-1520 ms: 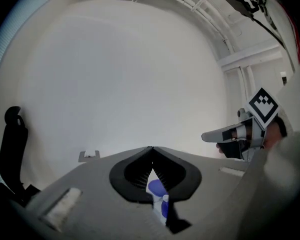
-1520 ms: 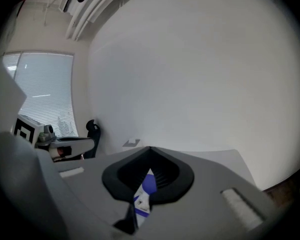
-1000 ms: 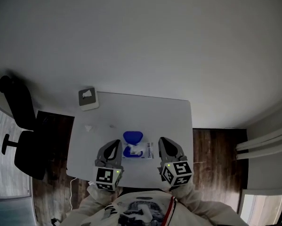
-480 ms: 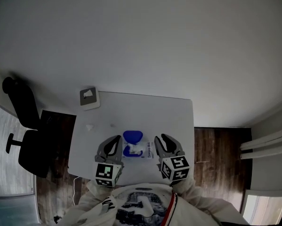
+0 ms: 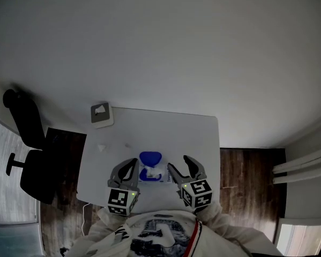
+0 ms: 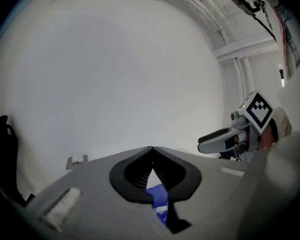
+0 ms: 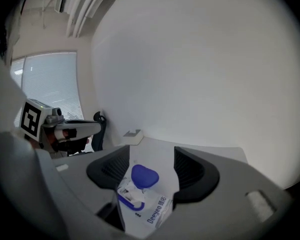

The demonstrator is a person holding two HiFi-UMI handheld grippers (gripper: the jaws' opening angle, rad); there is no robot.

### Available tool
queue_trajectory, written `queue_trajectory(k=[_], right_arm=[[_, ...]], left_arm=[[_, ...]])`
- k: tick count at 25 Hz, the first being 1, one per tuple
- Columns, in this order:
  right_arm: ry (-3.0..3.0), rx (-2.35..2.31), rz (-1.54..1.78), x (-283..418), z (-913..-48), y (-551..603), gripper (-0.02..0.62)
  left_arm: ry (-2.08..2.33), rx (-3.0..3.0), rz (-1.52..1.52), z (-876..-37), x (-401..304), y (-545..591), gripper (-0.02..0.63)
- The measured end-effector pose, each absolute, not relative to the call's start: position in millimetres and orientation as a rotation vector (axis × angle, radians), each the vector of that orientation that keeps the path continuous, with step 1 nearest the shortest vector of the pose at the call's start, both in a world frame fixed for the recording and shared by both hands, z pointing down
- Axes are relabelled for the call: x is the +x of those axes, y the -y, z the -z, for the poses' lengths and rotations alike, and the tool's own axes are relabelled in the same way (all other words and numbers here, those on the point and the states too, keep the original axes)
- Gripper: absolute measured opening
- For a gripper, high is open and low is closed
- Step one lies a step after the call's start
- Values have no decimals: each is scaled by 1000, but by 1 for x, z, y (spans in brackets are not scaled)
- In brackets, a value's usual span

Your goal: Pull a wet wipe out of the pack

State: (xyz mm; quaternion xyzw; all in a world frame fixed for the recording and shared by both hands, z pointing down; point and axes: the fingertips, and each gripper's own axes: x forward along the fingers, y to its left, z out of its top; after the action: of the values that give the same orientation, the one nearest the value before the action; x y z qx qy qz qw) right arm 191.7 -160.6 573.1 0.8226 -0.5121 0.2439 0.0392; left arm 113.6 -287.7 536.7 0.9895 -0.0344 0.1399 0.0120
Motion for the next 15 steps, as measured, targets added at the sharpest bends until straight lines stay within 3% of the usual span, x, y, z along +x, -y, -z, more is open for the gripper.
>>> queue_trajectory(k=[15], right_arm=[[1612,2332,-888,174,-625,175,259]], left_arm=[[160,3067,-437,-535,101,291,5]])
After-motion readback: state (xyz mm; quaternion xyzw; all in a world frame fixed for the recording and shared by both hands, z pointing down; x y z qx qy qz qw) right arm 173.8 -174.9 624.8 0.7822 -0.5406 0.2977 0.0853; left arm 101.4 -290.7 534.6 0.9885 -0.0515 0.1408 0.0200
